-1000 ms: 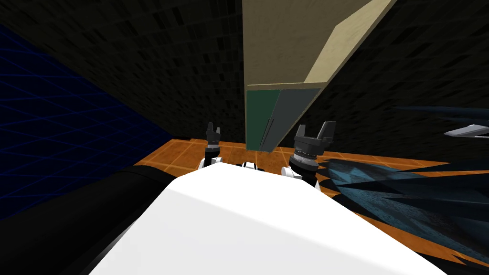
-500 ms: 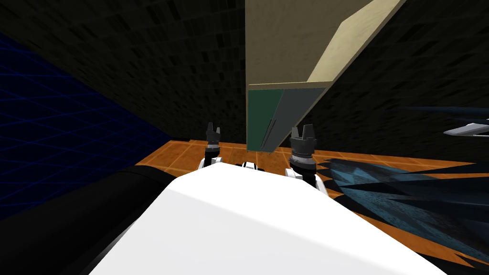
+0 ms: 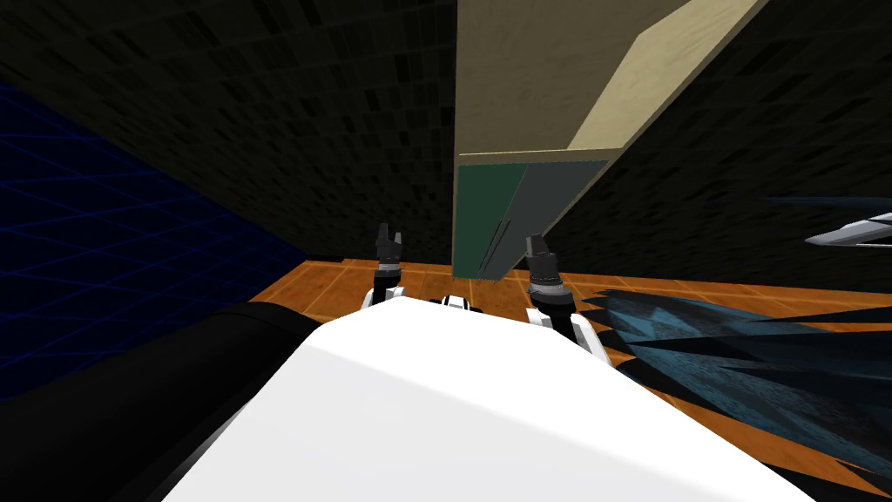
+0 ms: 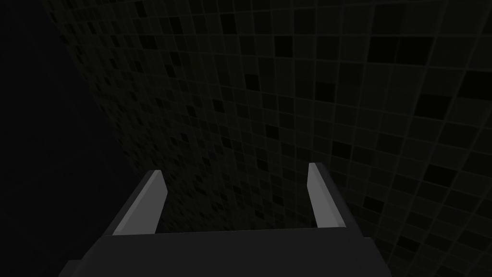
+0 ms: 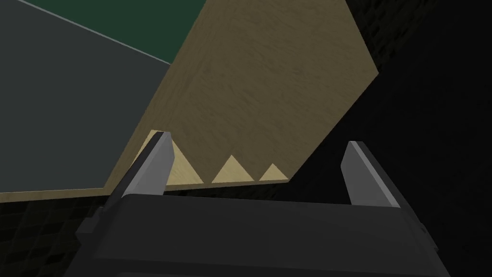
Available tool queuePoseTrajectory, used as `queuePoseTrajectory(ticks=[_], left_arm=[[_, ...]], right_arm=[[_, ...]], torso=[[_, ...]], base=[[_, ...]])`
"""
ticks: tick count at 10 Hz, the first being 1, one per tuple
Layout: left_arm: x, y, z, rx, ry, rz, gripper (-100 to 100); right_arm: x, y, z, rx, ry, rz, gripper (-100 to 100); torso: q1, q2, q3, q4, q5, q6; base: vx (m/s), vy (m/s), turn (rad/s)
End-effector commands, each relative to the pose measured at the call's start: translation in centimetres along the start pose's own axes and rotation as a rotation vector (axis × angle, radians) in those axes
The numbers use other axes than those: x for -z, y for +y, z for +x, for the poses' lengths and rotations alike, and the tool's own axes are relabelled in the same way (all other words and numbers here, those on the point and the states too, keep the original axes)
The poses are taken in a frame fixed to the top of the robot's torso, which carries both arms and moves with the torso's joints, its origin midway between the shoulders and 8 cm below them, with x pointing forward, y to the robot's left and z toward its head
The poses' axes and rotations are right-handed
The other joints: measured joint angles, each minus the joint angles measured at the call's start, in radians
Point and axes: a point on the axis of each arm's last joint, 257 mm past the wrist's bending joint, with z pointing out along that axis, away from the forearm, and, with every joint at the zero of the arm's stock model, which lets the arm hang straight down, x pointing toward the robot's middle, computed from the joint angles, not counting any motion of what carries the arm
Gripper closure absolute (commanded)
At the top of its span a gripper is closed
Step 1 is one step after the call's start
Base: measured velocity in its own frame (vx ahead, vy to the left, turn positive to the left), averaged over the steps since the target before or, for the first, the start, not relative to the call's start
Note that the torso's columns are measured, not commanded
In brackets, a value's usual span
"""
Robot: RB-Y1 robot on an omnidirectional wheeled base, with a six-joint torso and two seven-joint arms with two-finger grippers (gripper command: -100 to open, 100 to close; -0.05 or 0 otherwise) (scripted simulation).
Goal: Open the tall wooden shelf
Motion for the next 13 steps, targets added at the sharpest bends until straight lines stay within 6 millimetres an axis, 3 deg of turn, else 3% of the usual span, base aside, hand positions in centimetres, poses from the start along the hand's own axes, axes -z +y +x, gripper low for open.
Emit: queuePoseTrajectory(ticks=[1,8,13], left_arm=[[0.0,0.0,0.0,0.000,0.000,0.000,0],[0.0,0.0,0.0,0.000,0.000,0.000,0],[0.0,0.0,0.0,0.000,0.000,0.000,0]], right_arm=[[0.4,-2.2,0.9,0.125,0.072,0.038,-100],[2.3,-9.2,2.0,0.503,0.288,0.126,-100],[4.1,-15.2,0.6,0.813,0.464,0.177,-100]], torso=[[-0.001,0.001,0.000,0.000,0.000,0.000],[-0.001,0.000,0.000,0.000,0.000,0.000],[-0.002,0.001,0.001,0.000,-0.001,0.000]], base=[[0.068,0.107,-0.061],[0.080,0.116,-0.057],[0.068,0.127,-0.055]])
